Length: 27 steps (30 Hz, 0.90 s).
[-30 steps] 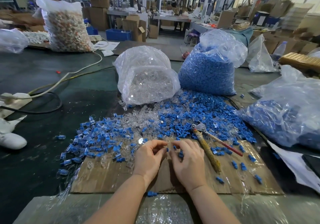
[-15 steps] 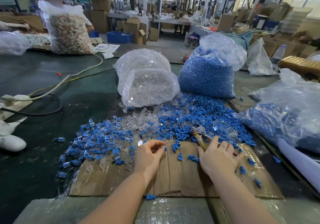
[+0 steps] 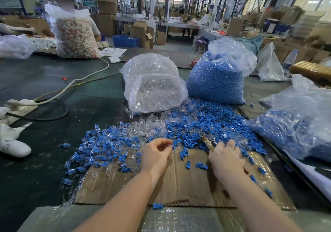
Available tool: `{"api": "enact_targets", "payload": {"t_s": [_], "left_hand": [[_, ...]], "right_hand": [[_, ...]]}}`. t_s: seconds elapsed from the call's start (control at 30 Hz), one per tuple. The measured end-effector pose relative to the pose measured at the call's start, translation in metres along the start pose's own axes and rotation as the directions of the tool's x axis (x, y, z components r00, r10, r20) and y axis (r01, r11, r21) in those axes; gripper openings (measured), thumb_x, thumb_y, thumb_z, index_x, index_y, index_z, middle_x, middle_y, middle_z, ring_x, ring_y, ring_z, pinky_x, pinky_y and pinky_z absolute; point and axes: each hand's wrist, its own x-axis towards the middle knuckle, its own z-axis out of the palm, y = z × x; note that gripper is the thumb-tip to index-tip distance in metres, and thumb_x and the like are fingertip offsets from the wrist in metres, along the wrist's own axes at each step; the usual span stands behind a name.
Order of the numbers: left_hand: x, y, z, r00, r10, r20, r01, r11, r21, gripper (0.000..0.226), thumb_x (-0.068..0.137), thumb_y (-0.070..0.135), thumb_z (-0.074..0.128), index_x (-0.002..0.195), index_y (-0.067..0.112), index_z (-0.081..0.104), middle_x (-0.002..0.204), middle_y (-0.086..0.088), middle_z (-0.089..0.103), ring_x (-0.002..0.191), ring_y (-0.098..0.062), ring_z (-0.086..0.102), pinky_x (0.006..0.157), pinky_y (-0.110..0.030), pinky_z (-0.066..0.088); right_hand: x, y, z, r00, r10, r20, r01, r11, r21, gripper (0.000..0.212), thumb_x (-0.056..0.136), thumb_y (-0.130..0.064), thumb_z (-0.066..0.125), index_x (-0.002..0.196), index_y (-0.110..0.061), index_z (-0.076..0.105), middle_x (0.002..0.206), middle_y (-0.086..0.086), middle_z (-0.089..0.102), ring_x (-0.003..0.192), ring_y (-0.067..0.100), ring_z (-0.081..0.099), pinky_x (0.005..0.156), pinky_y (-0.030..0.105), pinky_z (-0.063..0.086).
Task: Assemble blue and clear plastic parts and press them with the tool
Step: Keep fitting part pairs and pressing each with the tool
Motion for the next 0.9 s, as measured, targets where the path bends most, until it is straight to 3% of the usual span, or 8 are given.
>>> {"api": "enact_targets", "payload": {"t_s": [0.13,0.2,0.27,0.37,0.57,0.67,0.73,0.9], "left_hand": [[0.003,0.006,0.0,0.999,-0.041,0.009,0.042,0.994,-0.103,0.019,0.087,0.002,0.059,0.088,0.019,0.066,0.079,-0.003,0.066,0.065,-0.009,0.059,0.06,-0.017,0.051],[0.004,0.009,-0.001,0.996,-0.085,0.0,0.084,0.982,-0.169,0.018,0.087,0.001,0.058,0.088,0.018,0.066,0.078,-0.004,0.066,0.065,-0.01,0.059,0.059,-0.017,0.052],[0.008,0.011,-0.002,0.991,-0.133,-0.015,0.126,0.964,-0.232,0.019,0.087,0.001,0.058,0.085,0.018,0.065,0.079,-0.003,0.066,0.065,-0.009,0.059,0.057,-0.015,0.052],[0.012,0.015,-0.004,0.98,-0.198,-0.031,0.179,0.934,-0.31,0.018,0.086,-0.001,0.059,0.086,0.016,0.066,0.077,-0.002,0.064,0.057,-0.004,0.058,0.052,-0.013,0.05],[0.02,0.017,-0.009,0.968,-0.238,-0.078,0.201,0.924,-0.327,0.016,0.085,-0.003,0.059,0.089,0.009,0.068,0.08,-0.003,0.065,0.067,-0.011,0.059,0.058,-0.016,0.05],[0.021,0.017,-0.013,0.963,-0.249,-0.105,0.205,0.927,-0.314,0.016,0.086,-0.003,0.059,0.086,0.011,0.067,0.079,-0.002,0.064,0.068,-0.011,0.059,0.057,-0.014,0.05],[0.021,0.016,-0.014,0.96,-0.251,-0.122,0.207,0.933,-0.294,0.016,0.086,-0.001,0.06,0.085,0.013,0.067,0.081,-0.002,0.065,0.069,-0.011,0.059,0.058,-0.016,0.049],[0.022,0.017,-0.014,0.95,-0.268,-0.159,0.218,0.936,-0.278,0.016,0.086,0.0,0.059,0.088,0.014,0.067,0.081,-0.002,0.065,0.07,-0.012,0.059,0.065,-0.022,0.051]], "right_hand": [[0.002,-0.005,-0.009,0.999,-0.038,0.02,0.036,0.997,0.074,0.023,0.096,-0.019,0.045,0.115,-0.005,0.042,0.132,0.021,0.026,0.112,0.035,0.042,0.09,0.043,0.045],[0.002,-0.009,-0.015,0.993,-0.114,0.033,0.105,0.973,0.206,0.023,0.098,-0.023,0.04,0.11,-0.003,0.045,0.122,0.021,0.036,0.106,0.032,0.047,0.087,0.04,0.045],[0.001,-0.014,-0.022,0.973,-0.204,0.105,0.131,0.87,0.476,0.027,0.1,-0.029,0.036,0.095,-0.006,0.049,0.096,0.011,0.048,0.08,0.02,0.051,0.071,0.032,0.047],[-0.006,-0.019,-0.033,0.895,-0.323,0.309,-0.036,0.638,0.769,0.031,0.099,-0.03,0.042,0.074,-0.012,0.046,0.06,-0.003,0.047,0.049,0.011,0.039,0.046,0.023,0.033],[-0.015,-0.028,-0.037,0.778,-0.446,0.442,-0.2,0.491,0.848,0.022,0.091,-0.029,0.053,0.086,-0.007,0.055,0.073,0.005,0.063,0.058,0.014,0.058,0.054,0.026,0.049],[-0.016,-0.029,-0.037,0.719,-0.504,0.479,-0.206,0.503,0.839,0.013,0.08,-0.011,0.063,0.089,-0.003,0.058,0.077,0.007,0.064,0.064,0.015,0.062,0.064,0.031,0.056],[-0.017,-0.029,-0.036,0.711,-0.501,0.493,-0.224,0.504,0.834,0.02,0.074,0.0,0.062,0.094,-0.001,0.057,0.085,0.014,0.065,0.073,0.023,0.065,0.073,0.041,0.058],[-0.019,-0.031,-0.039,0.712,-0.504,0.489,-0.156,0.565,0.81,0.027,0.07,-0.001,0.059,0.097,-0.002,0.056,0.106,0.026,0.064,0.092,0.036,0.067,0.087,0.056,0.049]]}}
